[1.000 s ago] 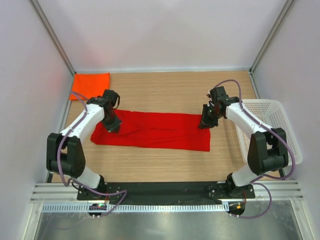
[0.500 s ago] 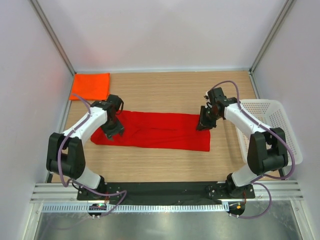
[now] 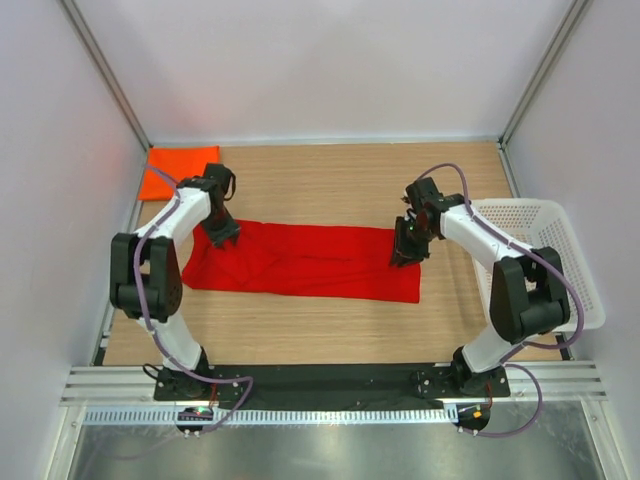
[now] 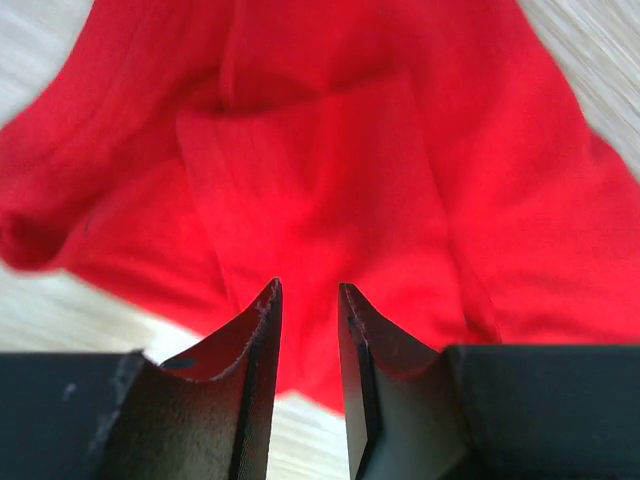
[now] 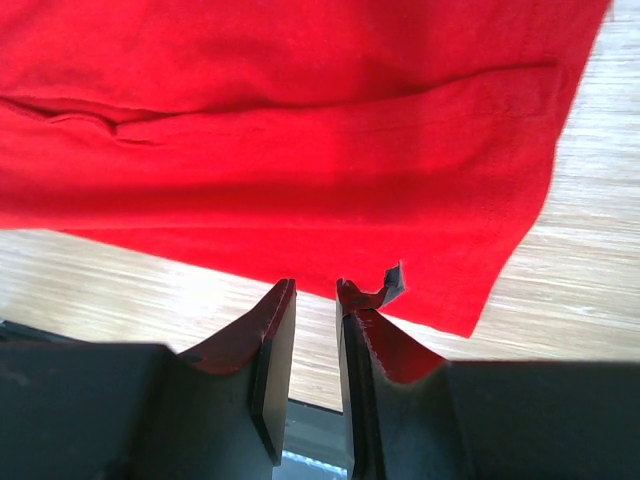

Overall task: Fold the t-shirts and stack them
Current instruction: Fold the tshirt

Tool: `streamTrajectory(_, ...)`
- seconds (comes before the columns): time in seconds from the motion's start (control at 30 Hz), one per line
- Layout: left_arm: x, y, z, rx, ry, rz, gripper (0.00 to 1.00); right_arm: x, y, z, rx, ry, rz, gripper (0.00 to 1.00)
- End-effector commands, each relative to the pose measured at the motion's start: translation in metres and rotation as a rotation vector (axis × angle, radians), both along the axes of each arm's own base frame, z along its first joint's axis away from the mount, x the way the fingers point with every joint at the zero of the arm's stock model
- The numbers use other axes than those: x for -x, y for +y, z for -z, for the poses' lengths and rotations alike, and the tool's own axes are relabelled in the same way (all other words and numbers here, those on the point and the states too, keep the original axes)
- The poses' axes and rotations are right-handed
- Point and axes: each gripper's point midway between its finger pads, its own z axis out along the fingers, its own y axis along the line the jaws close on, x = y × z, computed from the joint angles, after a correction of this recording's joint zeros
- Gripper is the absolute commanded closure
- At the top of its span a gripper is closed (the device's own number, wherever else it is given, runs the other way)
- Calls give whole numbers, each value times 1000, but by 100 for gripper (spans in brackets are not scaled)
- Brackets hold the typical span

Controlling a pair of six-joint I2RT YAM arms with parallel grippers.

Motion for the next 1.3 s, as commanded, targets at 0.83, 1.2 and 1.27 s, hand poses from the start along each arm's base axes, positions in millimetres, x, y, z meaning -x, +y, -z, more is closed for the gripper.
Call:
streamTrajectory(0.83, -9, 0, -35, -108, 10, -167, 36, -78, 33, 10, 247, -86, -395, 16)
streamTrajectory(1.2, -27, -16, 28, -274, 177, -241, 39, -73, 14, 41, 351, -39, -409, 14)
streamTrajectory(1.27, -37, -20, 38, -345, 163, -204, 39, -71, 13, 44, 356, -40, -400, 13)
